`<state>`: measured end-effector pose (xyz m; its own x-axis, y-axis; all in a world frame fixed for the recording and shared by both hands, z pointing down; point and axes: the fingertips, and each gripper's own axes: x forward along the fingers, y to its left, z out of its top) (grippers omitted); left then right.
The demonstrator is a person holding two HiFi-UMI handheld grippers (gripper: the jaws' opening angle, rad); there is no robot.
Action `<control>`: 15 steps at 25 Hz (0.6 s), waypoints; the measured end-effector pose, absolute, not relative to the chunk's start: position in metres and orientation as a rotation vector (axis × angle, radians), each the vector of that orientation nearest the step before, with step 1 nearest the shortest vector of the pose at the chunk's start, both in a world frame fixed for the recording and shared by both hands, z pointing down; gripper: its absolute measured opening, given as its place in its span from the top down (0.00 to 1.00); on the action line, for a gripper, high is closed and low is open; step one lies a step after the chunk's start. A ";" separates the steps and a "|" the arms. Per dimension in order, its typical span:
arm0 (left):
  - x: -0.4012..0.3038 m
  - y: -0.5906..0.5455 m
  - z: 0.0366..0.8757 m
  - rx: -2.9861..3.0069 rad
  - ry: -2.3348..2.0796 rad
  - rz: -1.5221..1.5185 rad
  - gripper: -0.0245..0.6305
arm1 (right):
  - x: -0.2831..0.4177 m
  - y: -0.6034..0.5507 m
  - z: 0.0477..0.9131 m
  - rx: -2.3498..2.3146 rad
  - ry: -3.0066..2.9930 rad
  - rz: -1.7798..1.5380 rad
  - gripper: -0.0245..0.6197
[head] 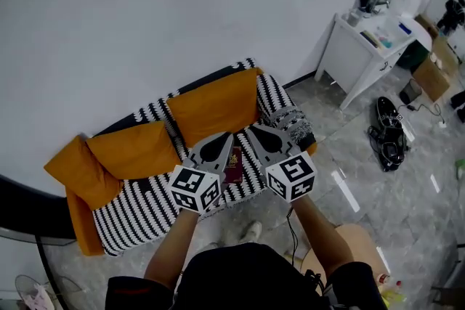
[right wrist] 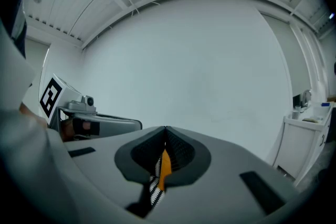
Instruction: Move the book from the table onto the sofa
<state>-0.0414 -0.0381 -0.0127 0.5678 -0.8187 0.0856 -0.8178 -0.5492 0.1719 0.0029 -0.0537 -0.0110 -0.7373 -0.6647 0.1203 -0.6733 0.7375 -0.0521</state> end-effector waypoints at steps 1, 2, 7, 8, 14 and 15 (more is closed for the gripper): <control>-0.044 -0.035 -0.014 2.614 -1.373 -0.008 0.94 | 0.000 -0.051 -0.013 1.104 -2.838 0.135 0.94; -0.047 -0.032 -0.016 2.622 -1.369 -0.012 0.94 | -0.003 -0.048 -0.015 1.108 -2.841 0.142 0.94; -0.073 -0.010 -0.028 2.653 -1.353 -0.037 0.94 | -0.028 -0.027 -0.025 1.138 -2.853 0.178 0.94; -0.079 -0.005 -0.029 2.655 -1.349 -0.042 0.94 | -0.034 -0.022 -0.025 1.148 -2.851 0.181 0.94; -0.116 0.029 -0.035 2.684 -1.325 -0.053 0.94 | -0.067 0.009 -0.034 1.213 -2.831 0.137 0.94; -0.123 0.035 -0.036 2.688 -1.317 -0.058 0.94 | -0.074 0.016 -0.035 1.223 -2.830 0.126 0.94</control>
